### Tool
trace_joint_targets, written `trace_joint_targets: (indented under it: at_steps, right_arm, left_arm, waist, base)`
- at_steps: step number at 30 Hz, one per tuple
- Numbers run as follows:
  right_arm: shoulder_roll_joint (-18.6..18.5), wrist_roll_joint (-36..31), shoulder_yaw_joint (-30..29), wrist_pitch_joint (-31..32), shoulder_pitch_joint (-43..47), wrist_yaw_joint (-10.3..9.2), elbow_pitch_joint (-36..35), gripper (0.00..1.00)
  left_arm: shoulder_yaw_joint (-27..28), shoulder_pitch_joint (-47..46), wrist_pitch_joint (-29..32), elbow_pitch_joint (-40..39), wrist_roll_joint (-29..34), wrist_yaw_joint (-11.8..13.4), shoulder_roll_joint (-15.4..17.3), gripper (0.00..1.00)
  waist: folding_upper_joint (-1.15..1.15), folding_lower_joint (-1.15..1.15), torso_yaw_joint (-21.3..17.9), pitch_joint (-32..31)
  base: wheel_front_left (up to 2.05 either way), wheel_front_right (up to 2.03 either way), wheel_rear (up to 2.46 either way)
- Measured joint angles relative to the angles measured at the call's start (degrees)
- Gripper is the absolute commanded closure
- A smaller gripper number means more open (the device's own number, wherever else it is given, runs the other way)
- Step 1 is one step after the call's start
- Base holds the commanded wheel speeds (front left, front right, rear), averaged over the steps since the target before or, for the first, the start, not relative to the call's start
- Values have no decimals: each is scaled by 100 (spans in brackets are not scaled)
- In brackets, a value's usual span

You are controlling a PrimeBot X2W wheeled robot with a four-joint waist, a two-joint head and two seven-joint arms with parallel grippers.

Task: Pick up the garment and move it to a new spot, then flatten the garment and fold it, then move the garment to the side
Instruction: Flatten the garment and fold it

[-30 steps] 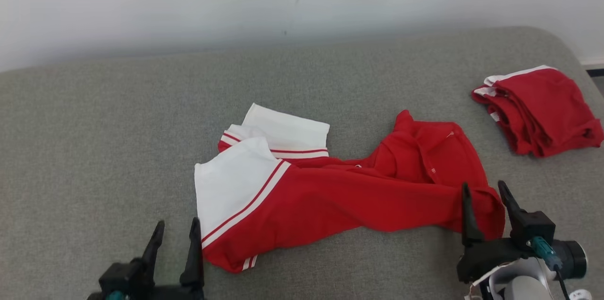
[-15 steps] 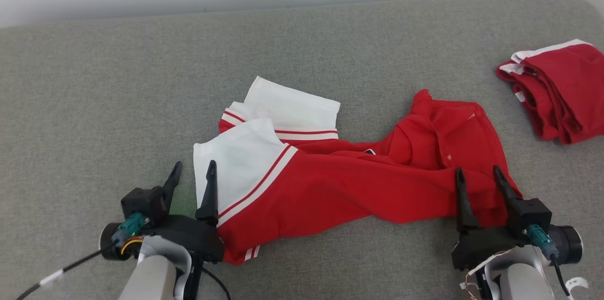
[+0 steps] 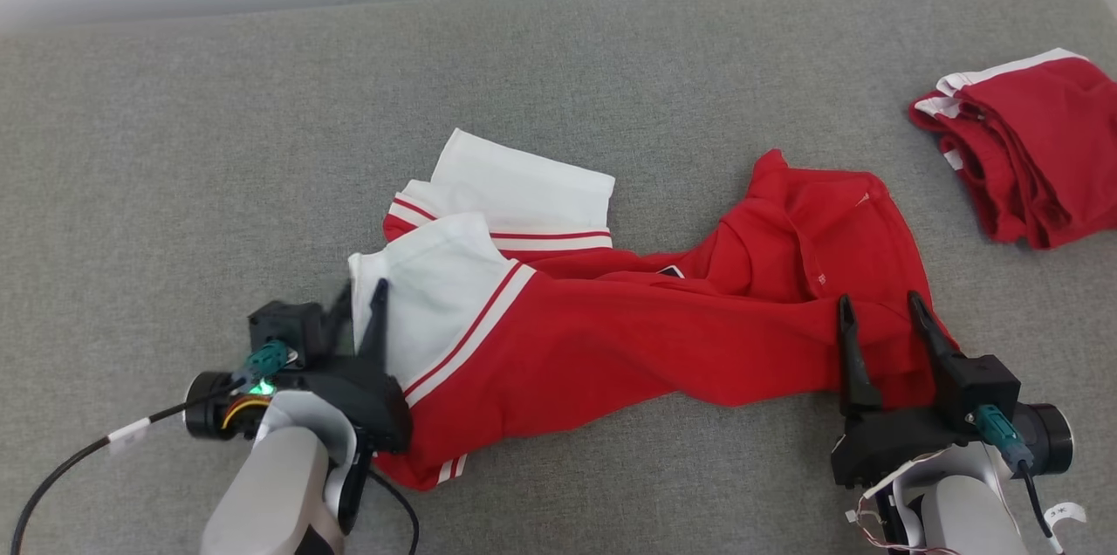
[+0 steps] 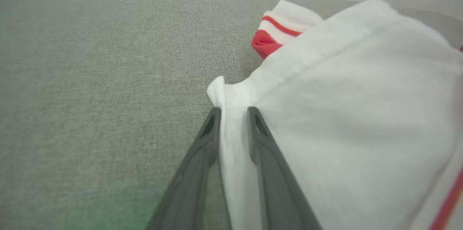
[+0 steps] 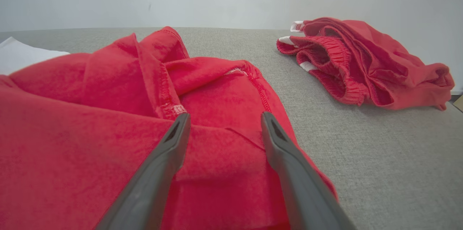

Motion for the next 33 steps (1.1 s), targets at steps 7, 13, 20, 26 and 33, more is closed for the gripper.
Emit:
trace_joint_targets:
  at_steps: [7, 13, 20, 26, 33]
  right_arm:
    - [0, 55, -33, 1, -29, 0, -42, 0]
    - [0, 168, -67, 0, -32, 0, -56, 0]
    - [0, 265, -118, 0, 152, 0, 103, 0]
    - [2, 291, -38, 1, 302, 0, 226, 0]
    - [1, 288, -38, 1, 526, 0, 354, 0]
  left_arm:
    - [-113, -107, 2, -847, 314, -36, 236, 100]
    - [-36, -398, 2, -2666, 597, -37, 489, 100]
    - [-296, 522, 1, -4464, 793, -41, 580, 100]
    - [-500, 2008, 1, -5100, 579, -41, 843, 100]
    - [-537, 3547, 1, -5096, 232, -41, 1021, 100]
  waist:
    - [0, 0, -3, 5]
    - [0, 0, 34, -70]
    - [0, -1, 229, -310]
    - [0, -1, 457, -615]
    - [-1, -2, 691, -978]
  base:
    - [0, 0, 0]
    - [0, 0, 0]
    - [0, 0, 0]
    - [0, 0, 0]
    - [0, 0, 0]
